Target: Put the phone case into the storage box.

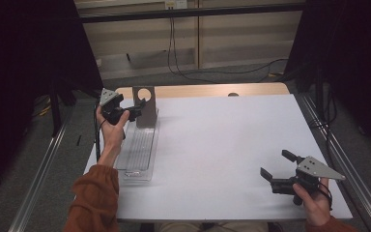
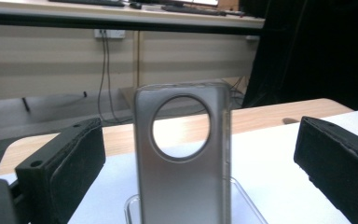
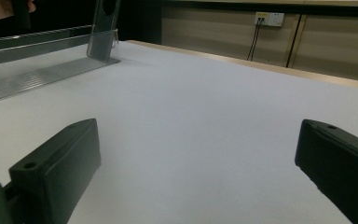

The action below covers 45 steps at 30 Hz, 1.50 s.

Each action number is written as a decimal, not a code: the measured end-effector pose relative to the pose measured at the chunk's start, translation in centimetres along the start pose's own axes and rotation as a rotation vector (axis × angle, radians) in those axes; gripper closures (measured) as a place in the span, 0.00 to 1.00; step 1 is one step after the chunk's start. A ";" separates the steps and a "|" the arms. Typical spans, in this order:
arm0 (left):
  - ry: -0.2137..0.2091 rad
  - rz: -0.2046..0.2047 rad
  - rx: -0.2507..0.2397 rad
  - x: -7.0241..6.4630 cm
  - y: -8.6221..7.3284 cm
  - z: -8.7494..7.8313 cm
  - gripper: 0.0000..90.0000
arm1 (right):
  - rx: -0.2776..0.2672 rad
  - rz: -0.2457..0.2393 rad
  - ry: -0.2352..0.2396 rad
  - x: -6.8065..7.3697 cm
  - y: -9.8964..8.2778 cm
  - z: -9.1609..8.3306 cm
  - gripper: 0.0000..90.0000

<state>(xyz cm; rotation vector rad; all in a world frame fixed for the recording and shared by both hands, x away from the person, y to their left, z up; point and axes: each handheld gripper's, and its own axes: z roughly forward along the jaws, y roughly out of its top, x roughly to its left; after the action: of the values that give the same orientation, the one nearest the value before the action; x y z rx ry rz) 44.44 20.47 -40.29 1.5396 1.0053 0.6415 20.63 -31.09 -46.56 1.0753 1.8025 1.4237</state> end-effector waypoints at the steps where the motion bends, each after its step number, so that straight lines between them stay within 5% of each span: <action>1: 0.003 -0.001 -0.005 -0.2 0.0 -0.3 0.02 | -0.001 0.000 0.001 0.0 0.0 0.0 0.00; 12: -0.069 0.037 -0.081 -1.2 -0.4 -2.7 0.02 | -0.001 0.003 -0.006 0.0 0.1 0.1 0.00; 14: -0.105 0.019 -0.100 -1.3 -0.6 -3.2 0.02 | 0.000 0.005 -0.004 0.0 0.1 0.0 0.00; 21: -0.117 0.038 -0.099 -2.6 -1.4 -4.2 0.01 | -0.001 -0.003 -0.007 0.1 0.2 0.1 0.00; 23: -0.141 0.014 -0.104 -2.9 -1.6 -4.5 0.01 | -0.004 -0.005 -0.009 0.1 0.2 0.2 0.00; 26: -0.122 0.063 -0.089 -3.3 -1.9 -5.0 0.02 | 0.003 -0.006 -0.004 0.2 0.2 0.2 0.00; 45: -0.069 0.061 -0.104 -2.9 -3.3 -9.1 0.02 | -0.022 -0.010 -0.028 0.2 0.3 -0.2 0.00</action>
<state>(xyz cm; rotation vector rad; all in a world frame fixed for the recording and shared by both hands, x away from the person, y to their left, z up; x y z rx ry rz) 34.58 22.54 -41.12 1.4956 0.8636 0.6684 20.44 -31.03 -46.16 1.0691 1.7658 1.4125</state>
